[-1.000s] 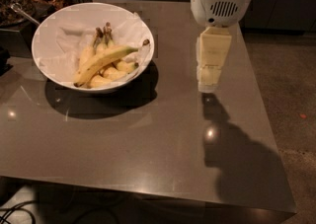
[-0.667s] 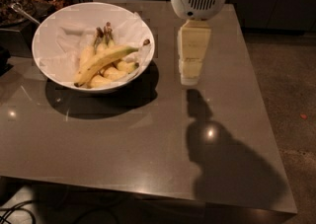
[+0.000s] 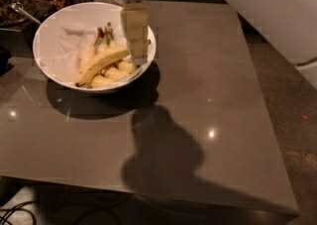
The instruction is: Pick banana from white bowl
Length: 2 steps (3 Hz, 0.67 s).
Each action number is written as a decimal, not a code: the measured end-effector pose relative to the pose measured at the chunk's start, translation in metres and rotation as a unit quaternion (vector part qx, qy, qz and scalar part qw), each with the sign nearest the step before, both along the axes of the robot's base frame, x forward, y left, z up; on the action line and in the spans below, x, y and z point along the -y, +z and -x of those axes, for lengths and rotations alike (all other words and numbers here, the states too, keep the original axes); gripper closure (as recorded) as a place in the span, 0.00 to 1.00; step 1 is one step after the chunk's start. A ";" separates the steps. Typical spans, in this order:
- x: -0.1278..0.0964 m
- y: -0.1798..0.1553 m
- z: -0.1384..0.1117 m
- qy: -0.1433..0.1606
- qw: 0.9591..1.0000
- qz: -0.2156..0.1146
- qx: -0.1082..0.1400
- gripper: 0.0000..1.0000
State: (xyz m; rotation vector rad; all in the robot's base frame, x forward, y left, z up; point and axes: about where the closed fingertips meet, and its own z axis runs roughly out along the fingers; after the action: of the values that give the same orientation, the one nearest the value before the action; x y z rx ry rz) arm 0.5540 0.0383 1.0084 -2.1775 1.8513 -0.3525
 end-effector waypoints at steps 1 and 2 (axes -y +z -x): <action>-0.016 0.003 -0.005 0.012 1.000 -0.014 0.014 0.00; -0.034 0.002 -0.016 0.038 0.999 -0.014 0.014 0.00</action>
Offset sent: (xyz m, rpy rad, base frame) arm 0.0182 0.0482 -0.0036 -0.0239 0.0312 0.1387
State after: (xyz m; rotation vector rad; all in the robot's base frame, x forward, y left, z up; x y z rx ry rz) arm 0.5702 0.0723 1.0106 -2.2052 1.7438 -0.3377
